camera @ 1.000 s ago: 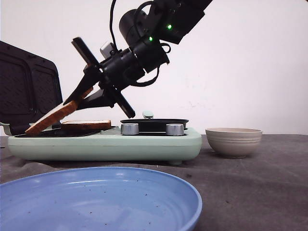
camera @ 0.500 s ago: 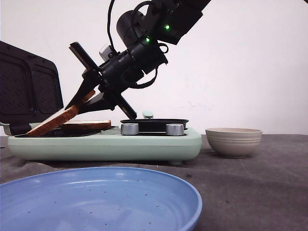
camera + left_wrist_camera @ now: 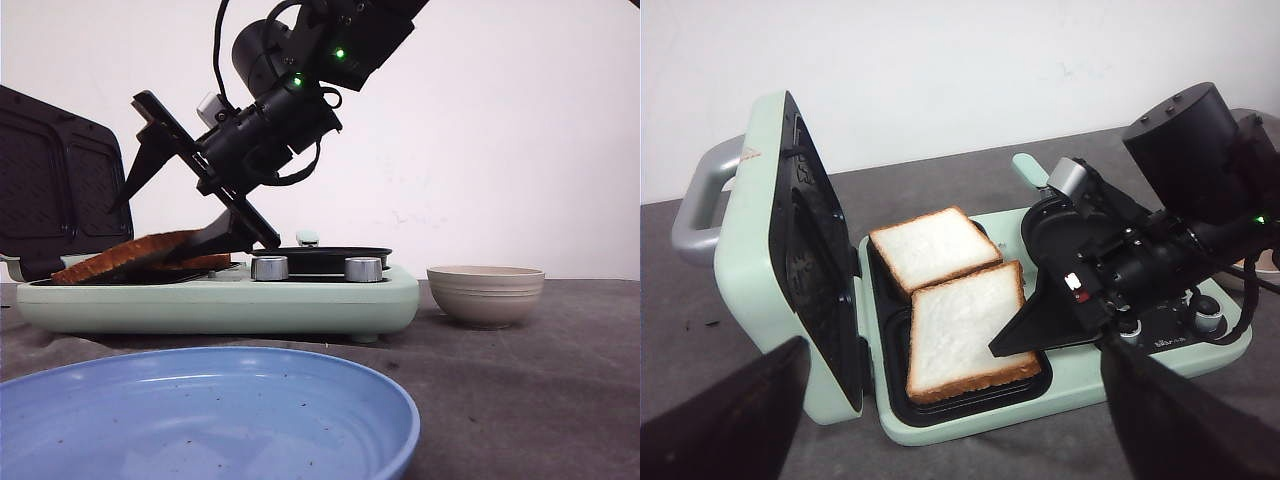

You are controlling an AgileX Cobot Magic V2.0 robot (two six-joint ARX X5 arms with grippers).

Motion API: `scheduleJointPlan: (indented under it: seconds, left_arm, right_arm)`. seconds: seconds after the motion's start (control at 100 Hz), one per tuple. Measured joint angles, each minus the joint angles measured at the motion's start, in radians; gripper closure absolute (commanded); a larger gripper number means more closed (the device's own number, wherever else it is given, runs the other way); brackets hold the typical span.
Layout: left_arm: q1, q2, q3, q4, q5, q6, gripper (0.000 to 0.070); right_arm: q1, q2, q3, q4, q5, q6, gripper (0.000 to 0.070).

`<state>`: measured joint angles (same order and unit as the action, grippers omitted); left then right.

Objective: Make breakfast with bread and shrimp
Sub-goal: 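Lower the bread onto the nearer press plate and open the right gripper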

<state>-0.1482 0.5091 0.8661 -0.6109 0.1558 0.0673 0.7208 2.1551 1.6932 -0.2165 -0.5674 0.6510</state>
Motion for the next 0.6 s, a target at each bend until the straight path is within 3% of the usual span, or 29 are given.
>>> scheduleJointPlan:
  seconds: [0.24,0.6]
  left_arm:
    - [0.0,0.0,0.0,0.0,0.0,0.0,0.0195]
    - [0.0,0.0,0.0,0.0,0.0,0.0,0.0195]
  right_arm:
    - [0.0,0.0,0.002,-0.027,0.014,-0.02,0.0157]
    - [0.006,0.0,0.021,-0.094,0.069,-0.069,0.0156]
